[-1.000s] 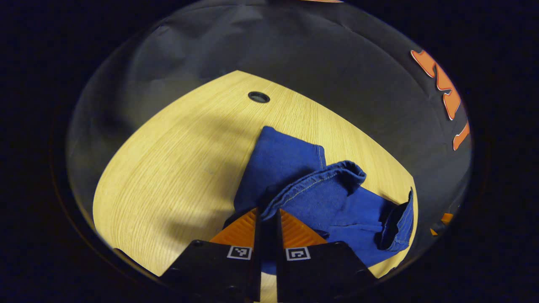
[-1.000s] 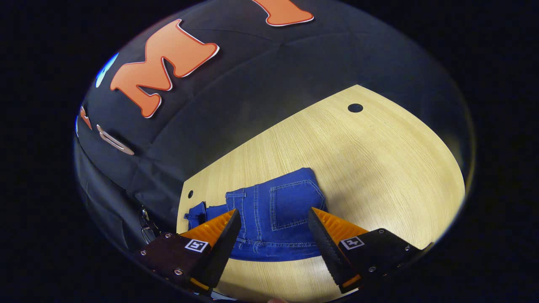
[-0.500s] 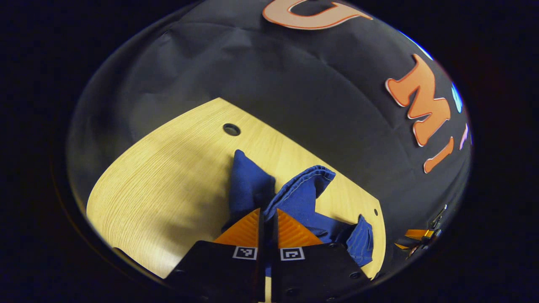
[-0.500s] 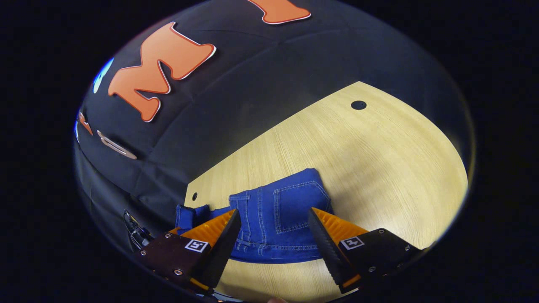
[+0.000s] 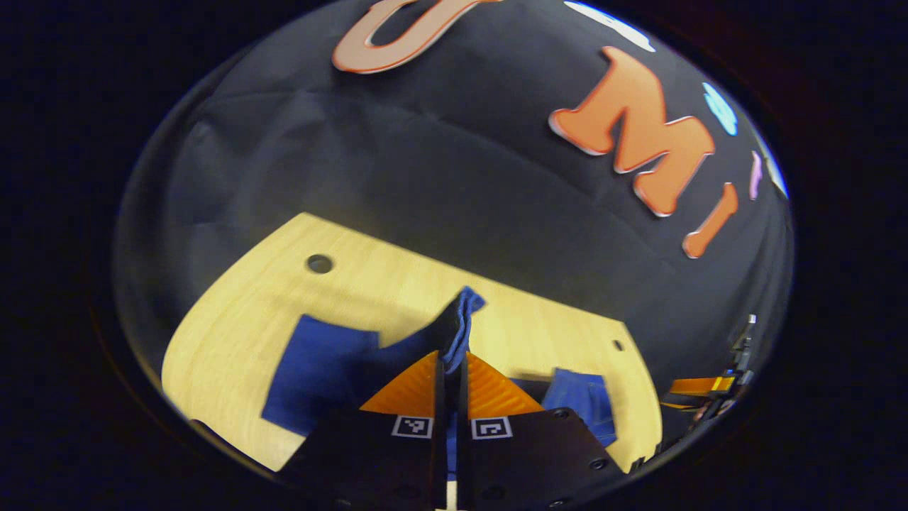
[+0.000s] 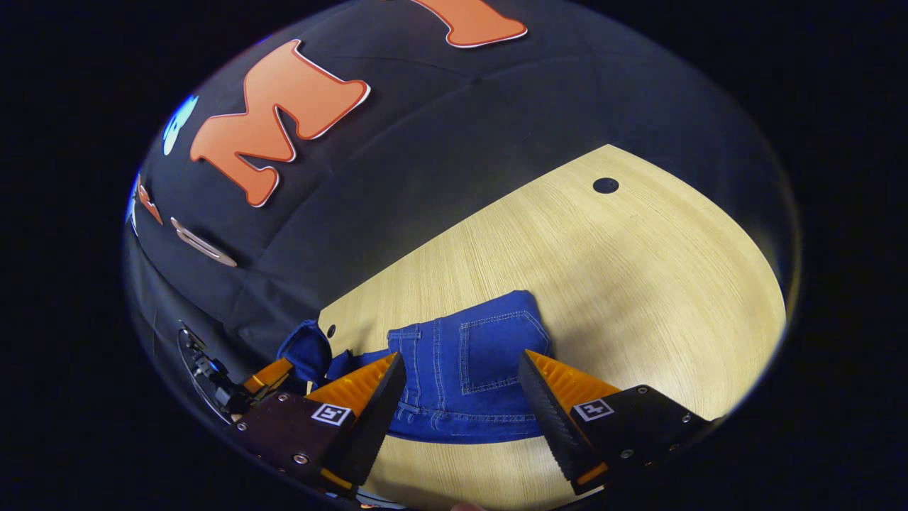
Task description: Grasp the waist and the cuffs of the jeans and fold them to make the two legs overlap; first hold the waist and fold one-third of the jeans toward the cuffs, then hold the cuffs and fold the remaining one-third in the same direction to finish folding.
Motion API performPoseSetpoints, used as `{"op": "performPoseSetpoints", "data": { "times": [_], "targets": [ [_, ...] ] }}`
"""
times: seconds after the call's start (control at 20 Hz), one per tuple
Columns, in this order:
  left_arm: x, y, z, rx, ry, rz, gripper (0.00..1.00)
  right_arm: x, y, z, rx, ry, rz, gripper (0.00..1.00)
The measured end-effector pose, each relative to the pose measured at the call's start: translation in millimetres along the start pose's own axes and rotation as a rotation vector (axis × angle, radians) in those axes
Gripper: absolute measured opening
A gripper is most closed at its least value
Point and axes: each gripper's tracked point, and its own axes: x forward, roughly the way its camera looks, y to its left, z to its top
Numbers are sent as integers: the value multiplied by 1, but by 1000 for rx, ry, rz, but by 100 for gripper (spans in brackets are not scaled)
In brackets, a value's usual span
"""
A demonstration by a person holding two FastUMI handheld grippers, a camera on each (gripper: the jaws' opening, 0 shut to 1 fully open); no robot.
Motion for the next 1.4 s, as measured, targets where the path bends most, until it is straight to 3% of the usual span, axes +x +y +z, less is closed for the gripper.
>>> {"op": "performPoseSetpoints", "data": {
  "times": [0.1,0.2,0.25,0.4,0.5,0.6,0.65,0.7,0.8,1.0,1.1,1.25,1.3,1.35,1.4],
  "targets": [
    [10,51,-16,-79,51,97,15,-2,-5,2,2,-6,-7,98],
    [9,96,-21,-111,56,188,55,-2,-9,4,3,-7,-19,98],
    [13,115,-25,-113,64,204,52,-2,-9,3,6,-4,-20,98],
    [25,144,-60,-162,188,196,96,0,-8,0,14,1,-24,98],
    [34,163,-79,-188,231,224,100,0,-4,-3,9,8,-20,98],
    [38,152,-90,-276,269,164,98,1,-5,-7,0,19,-29,98],
    [53,150,-81,-295,217,127,99,2,-6,-8,-1,20,-38,98],
    [56,139,-81,-342,224,69,95,2,-6,-8,-4,23,-37,98],
    [61,113,-79,-427,239,-43,99,1,-6,-8,-3,26,-36,98],
    [70,110,-80,-418,256,-56,94,3,-8,-11,-7,33,-46,98],
    [71,111,-88,-296,289,2,93,6,-9,-12,2,37,-48,98],
    [75,113,-107,79,353,126,94,12,-8,-17,33,51,-44,98],
    [73,116,-108,205,360,164,84,12,-10,-17,26,47,-50,98],
    [72,116,-107,268,349,172,82,13,-9,-17,21,47,-50,98],
    [79,116,-103,281,328,172,67,13,-9,-19,20,52,-50,98]
  ]
}}
